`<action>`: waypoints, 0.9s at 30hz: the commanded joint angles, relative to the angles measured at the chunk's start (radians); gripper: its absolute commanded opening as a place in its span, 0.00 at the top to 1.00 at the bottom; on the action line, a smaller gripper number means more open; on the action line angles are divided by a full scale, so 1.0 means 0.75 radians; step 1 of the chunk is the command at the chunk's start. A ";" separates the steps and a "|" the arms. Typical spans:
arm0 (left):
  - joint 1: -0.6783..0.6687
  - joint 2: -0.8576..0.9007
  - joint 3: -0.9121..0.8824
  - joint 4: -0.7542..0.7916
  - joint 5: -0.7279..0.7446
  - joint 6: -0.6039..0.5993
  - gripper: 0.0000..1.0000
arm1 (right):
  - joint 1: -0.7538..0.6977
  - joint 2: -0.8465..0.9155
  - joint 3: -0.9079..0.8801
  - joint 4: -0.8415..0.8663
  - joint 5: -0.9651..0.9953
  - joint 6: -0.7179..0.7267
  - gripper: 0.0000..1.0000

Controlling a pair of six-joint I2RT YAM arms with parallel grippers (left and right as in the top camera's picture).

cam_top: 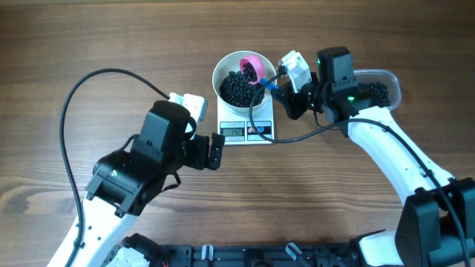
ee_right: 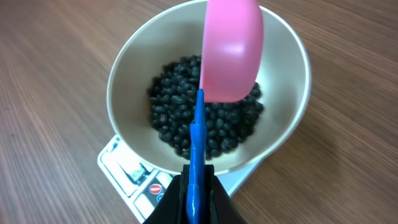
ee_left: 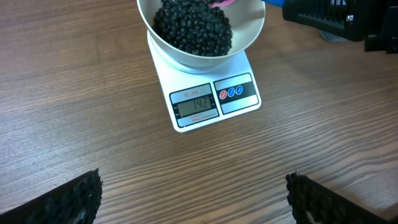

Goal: Scoop item into bowl and weigh 150g on scale
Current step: 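Carry the filled scoop over the white bowl and tip beans in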

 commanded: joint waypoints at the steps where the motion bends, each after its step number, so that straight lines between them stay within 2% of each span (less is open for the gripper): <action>1: -0.005 -0.003 0.000 0.003 0.006 0.020 0.00 | 0.006 -0.045 0.031 0.014 -0.171 0.006 0.96; 3: -0.005 -0.003 0.000 0.003 0.006 0.020 0.00 | 0.006 -0.045 0.031 0.010 -0.036 0.006 0.96; 18: -0.005 -0.003 0.000 0.003 0.006 0.020 0.00 | 0.006 -0.045 0.031 0.044 -0.069 0.042 0.96; 21: -0.005 -0.003 0.000 0.003 0.006 0.020 0.00 | 0.006 -0.045 0.031 0.042 0.110 0.036 0.96; 22: -0.005 -0.003 0.000 0.003 0.006 0.020 0.00 | 0.006 -0.045 0.031 0.045 0.092 0.048 0.96; 25: -0.005 -0.003 0.000 0.003 0.006 0.020 0.00 | 0.006 -0.045 0.031 0.071 -0.240 0.081 0.96; 27: -0.005 -0.003 0.000 0.003 0.006 0.020 0.00 | 0.006 -0.045 0.031 0.069 -0.122 0.081 0.96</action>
